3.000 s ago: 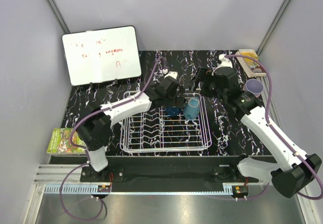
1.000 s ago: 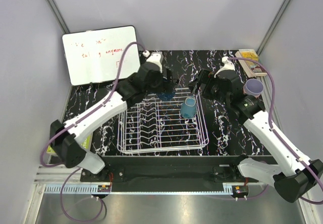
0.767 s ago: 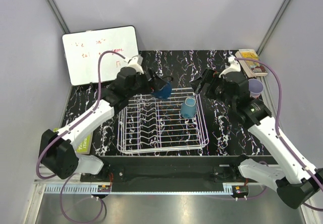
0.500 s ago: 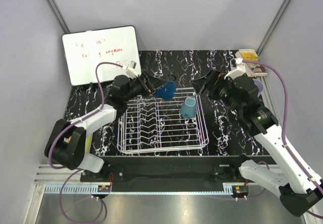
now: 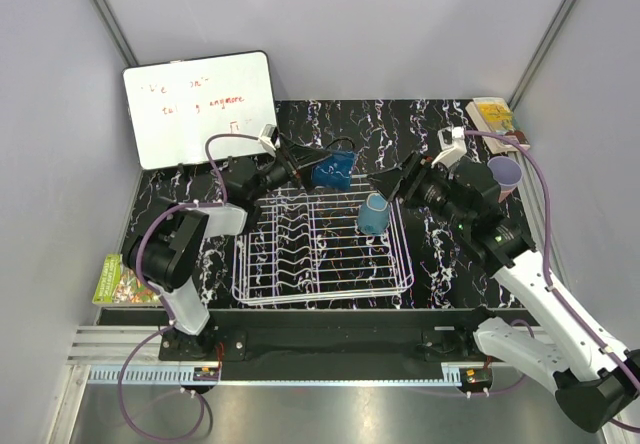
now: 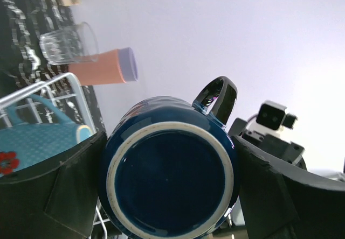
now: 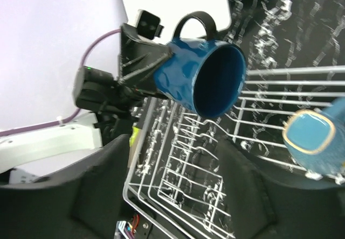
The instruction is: Unload the cups from the dish rack
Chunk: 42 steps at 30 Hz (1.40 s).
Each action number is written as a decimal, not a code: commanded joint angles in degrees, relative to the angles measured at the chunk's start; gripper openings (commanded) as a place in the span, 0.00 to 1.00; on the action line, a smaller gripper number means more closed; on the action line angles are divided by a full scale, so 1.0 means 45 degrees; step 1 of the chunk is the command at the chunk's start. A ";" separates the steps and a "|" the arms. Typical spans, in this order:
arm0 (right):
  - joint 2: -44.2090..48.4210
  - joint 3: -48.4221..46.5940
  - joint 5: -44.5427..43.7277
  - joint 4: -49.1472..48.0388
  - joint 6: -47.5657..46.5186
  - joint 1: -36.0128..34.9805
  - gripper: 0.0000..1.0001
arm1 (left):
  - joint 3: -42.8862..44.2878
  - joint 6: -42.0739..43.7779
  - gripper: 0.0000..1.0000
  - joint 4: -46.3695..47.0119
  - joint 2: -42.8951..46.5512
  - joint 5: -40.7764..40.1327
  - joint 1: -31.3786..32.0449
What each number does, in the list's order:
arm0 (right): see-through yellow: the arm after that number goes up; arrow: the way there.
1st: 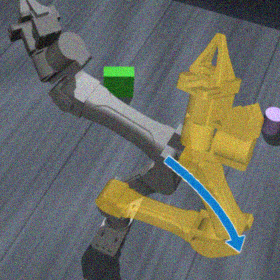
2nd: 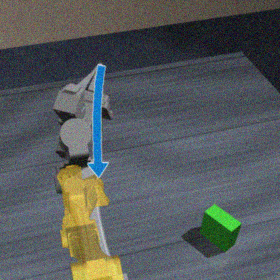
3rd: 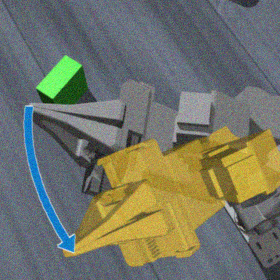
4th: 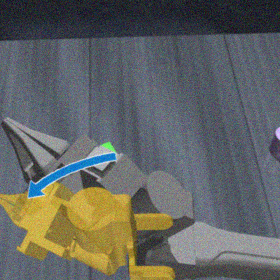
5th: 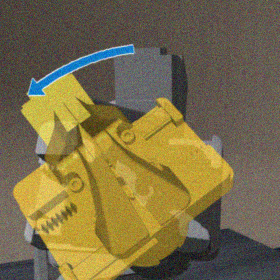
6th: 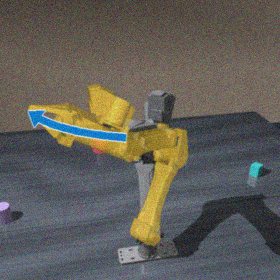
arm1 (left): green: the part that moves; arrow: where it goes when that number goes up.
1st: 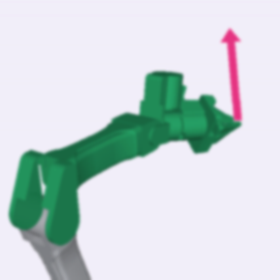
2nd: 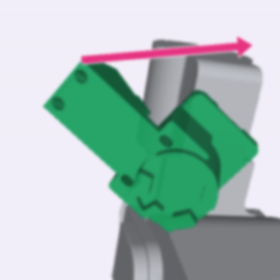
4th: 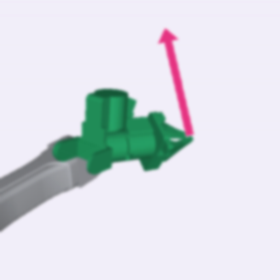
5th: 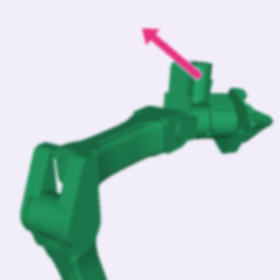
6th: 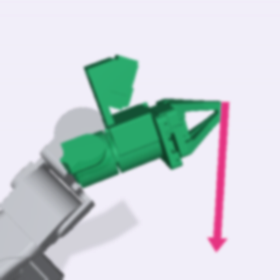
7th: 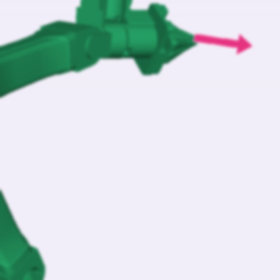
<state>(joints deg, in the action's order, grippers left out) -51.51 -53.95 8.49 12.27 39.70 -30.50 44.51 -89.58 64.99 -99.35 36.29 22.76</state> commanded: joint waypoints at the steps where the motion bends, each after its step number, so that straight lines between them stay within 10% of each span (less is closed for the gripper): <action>1: -0.0095 0.0076 0.1159 -0.1769 0.0395 -0.0116 0.66 | 0.0421 -0.0465 0.00 0.5930 0.0963 0.0743 0.0019; 24: -0.2792 0.0095 0.3073 -0.4817 0.1782 -0.0194 0.57 | -0.0107 0.0707 0.00 0.3899 0.2059 0.1075 0.1093; 33: -0.3028 0.0720 0.3055 -0.5364 0.2212 -0.0546 0.00 | 0.0284 0.1196 0.00 0.3370 0.1980 0.1036 0.1738; 36: -0.2619 0.0779 0.2665 -0.4994 0.1998 -0.0546 0.00 | 0.0304 0.1410 0.00 0.3059 0.2077 0.1133 0.1719; 42: -0.1331 0.0623 0.1766 -0.3512 0.1276 -0.0546 0.00 | 0.0713 0.2346 0.66 0.1304 0.2545 0.1581 0.1270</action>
<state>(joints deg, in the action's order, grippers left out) -61.19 -51.07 20.38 -10.33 53.54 -31.79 43.90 -85.93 73.67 -92.05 40.80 28.69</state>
